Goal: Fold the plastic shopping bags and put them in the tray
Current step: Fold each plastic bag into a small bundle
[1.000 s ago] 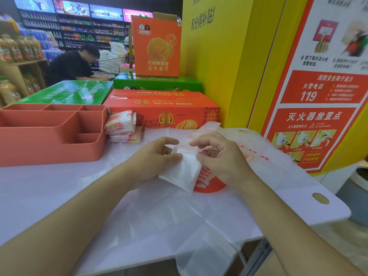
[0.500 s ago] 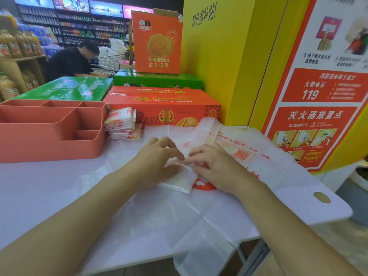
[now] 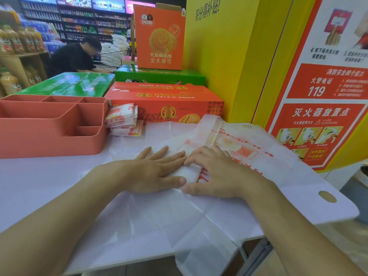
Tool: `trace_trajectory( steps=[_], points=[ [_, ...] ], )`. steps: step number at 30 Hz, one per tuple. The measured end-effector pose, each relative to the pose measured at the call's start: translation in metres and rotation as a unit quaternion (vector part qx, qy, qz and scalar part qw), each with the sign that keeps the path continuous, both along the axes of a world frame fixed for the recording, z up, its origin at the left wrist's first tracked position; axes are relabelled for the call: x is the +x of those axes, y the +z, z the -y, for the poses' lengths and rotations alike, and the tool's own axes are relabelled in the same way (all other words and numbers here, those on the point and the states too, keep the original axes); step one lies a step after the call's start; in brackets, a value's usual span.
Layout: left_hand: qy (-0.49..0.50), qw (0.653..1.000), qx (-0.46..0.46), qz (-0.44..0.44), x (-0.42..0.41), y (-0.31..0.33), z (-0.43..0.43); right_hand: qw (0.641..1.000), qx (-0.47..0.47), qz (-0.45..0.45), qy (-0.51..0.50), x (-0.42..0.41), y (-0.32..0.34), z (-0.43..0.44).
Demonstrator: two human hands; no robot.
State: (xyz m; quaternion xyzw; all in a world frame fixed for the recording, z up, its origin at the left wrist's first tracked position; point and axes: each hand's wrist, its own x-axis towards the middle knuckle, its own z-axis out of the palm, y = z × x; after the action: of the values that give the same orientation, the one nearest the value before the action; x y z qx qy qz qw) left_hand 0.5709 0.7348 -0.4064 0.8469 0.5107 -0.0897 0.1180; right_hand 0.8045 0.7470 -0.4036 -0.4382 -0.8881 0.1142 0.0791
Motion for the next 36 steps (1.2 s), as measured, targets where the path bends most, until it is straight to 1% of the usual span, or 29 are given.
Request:
trace_trajectory(
  steps=[2,5,9,10,15,17,19,22,25,29,31,33,36],
  points=[
    [-0.005,1.0,-0.003,-0.011,0.001,0.0,-0.001,1.0,-0.006,0.003,-0.004,0.0,0.0,-0.001],
    [-0.007,1.0,-0.001,0.002,0.0,-0.002,0.0,1.0,-0.003,-0.011,-0.002,-0.001,0.0,0.001],
    [0.001,0.999,0.016,0.043,-0.001,-0.005,0.0,0.996,-0.003,-0.086,0.021,0.002,0.006,0.008],
    [0.003,0.998,0.015,0.054,-0.001,-0.004,0.0,0.995,-0.01,-0.09,0.028,0.002,0.008,0.01],
    [0.035,0.991,-0.005,0.129,-0.004,-0.002,-0.001,0.997,-0.03,-0.062,0.04,0.002,0.01,0.012],
    [0.04,0.985,0.002,0.167,-0.003,0.0,-0.002,0.997,-0.007,-0.062,0.053,0.003,0.008,0.011],
    [0.042,0.982,0.012,0.185,0.0,0.003,-0.001,0.995,0.027,-0.064,0.067,0.002,0.007,0.01],
    [0.035,0.978,0.025,0.203,0.003,0.009,0.001,0.99,0.061,-0.1,0.077,0.0,0.006,0.009],
    [0.017,0.974,0.045,0.224,-0.001,0.013,0.001,0.984,0.049,-0.161,0.056,0.001,0.01,0.011],
    [0.01,0.97,0.04,0.238,-0.01,0.011,-0.002,0.977,0.02,-0.21,0.018,0.004,0.014,0.011],
    [0.015,0.967,0.072,0.242,-0.011,0.005,-0.006,0.974,0.019,-0.228,-0.003,0.005,0.013,0.009],
    [0.025,0.957,0.112,0.265,-0.009,0.002,-0.008,0.973,0.022,-0.23,-0.019,0.006,0.012,0.006],
    [0.044,0.941,0.131,0.308,-0.006,0.004,-0.008,0.969,0.005,-0.248,-0.022,0.005,0.012,0.006]
  ],
)
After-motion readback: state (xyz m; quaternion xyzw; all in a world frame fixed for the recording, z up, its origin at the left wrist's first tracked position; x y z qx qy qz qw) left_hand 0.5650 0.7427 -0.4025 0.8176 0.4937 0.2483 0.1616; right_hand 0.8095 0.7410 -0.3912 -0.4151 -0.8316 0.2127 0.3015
